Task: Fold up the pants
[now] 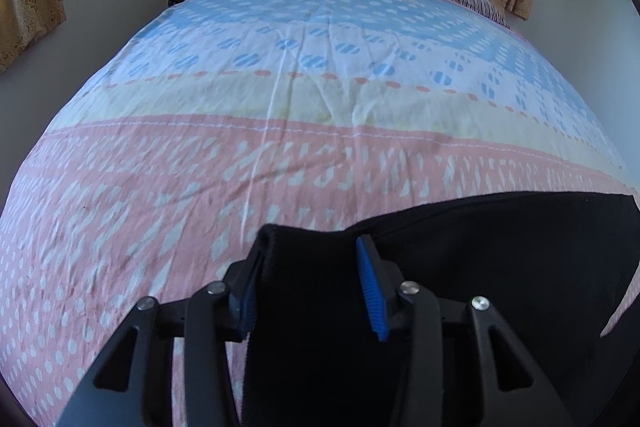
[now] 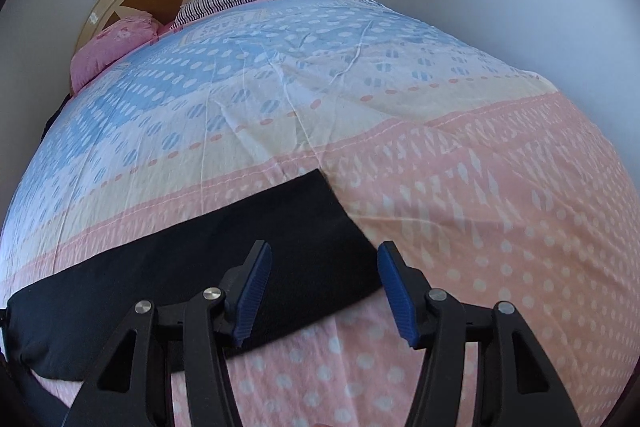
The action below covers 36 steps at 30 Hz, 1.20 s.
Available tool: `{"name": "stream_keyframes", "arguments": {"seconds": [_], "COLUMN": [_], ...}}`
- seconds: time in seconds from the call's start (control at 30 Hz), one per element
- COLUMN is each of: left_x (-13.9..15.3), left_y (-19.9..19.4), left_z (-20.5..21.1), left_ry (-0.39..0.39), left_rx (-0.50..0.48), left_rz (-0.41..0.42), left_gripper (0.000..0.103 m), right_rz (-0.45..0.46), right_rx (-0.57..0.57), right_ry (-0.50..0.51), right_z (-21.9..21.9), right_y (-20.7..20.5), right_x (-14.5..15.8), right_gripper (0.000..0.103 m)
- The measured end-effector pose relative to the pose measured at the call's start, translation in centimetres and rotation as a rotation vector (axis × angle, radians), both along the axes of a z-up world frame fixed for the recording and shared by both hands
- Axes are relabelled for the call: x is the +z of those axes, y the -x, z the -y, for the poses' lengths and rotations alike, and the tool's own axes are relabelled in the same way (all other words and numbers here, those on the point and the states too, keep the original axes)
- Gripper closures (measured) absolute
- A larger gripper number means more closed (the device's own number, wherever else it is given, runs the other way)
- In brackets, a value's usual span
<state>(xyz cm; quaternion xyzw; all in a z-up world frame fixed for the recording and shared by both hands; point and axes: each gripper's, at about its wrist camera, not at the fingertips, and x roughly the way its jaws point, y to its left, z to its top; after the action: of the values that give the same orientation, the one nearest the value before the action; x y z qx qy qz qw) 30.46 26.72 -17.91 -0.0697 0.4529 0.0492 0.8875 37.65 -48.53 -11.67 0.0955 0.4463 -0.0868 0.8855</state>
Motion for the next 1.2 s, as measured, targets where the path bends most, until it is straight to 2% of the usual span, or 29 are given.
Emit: {"name": "stream_keyframes", "arguments": {"seconds": [0.23,0.37,0.5,0.53,0.57,0.63,0.67,0.7,0.73,0.77,0.9,1.07,1.2], "left_x": [-0.2,-0.3,-0.5,-0.5,-0.5,-0.5,-0.5,-0.3,-0.1,0.2,1.9,3.6,4.9], "left_y": [-0.5,-0.8,-0.7,-0.7,-0.8,-0.8,-0.8,-0.8,-0.7,-0.6,0.5,1.6,2.9], "left_z": [-0.1,0.3,0.6,0.5,0.4,0.3,0.4,0.4,0.5,0.6,1.1,0.6,0.1], "left_ry": [0.010,-0.018,-0.026,-0.023,-0.016,-0.012,-0.019,-0.022,-0.006,0.000,-0.045,-0.010,0.051], "left_rx": [-0.002,-0.006,-0.022,-0.025,-0.026,-0.032,-0.036,-0.046,-0.065,-0.073,-0.083,-0.074,-0.078], "left_rz": [-0.006,-0.012,-0.014,-0.014,-0.016,-0.022,-0.024,-0.023,-0.016,-0.007,0.060,0.117,0.175], "left_gripper": [0.060,0.056,0.056,0.056,0.056,0.058,0.065,0.070,0.089,0.091,0.091,0.091,0.091], "right_rz": [-0.056,-0.096,-0.122,-0.122,-0.121,-0.116,-0.115,-0.108,-0.098,-0.083,-0.007,0.097,0.190], "right_rx": [-0.004,-0.002,0.033,0.041,0.052,0.067,0.071,0.075,0.080,0.085,0.112,0.133,0.136], "right_ry": [-0.014,-0.025,-0.054,-0.053,-0.059,-0.087,-0.076,-0.062,-0.052,-0.042,-0.049,-0.051,-0.054], "right_z": [1.2,1.7,1.6,1.4,1.3,1.2,1.1,0.9,0.8,0.6,0.3,0.2,1.0], "right_y": [-5.0,-7.3,-8.6,-8.7,-8.7,-8.6,-8.5,-8.3,-8.1,-7.8,-6.1,-2.9,0.5], "right_x": [-1.8,-3.2,-4.4,-4.5,-4.6,-4.4,-4.3,-4.1,-3.8,-3.3,-1.2,1.6,3.7], "right_gripper": [0.046,0.046,0.046,0.052,0.070,0.084,0.088,0.092,0.098,0.098,0.098,0.098,0.098]}}
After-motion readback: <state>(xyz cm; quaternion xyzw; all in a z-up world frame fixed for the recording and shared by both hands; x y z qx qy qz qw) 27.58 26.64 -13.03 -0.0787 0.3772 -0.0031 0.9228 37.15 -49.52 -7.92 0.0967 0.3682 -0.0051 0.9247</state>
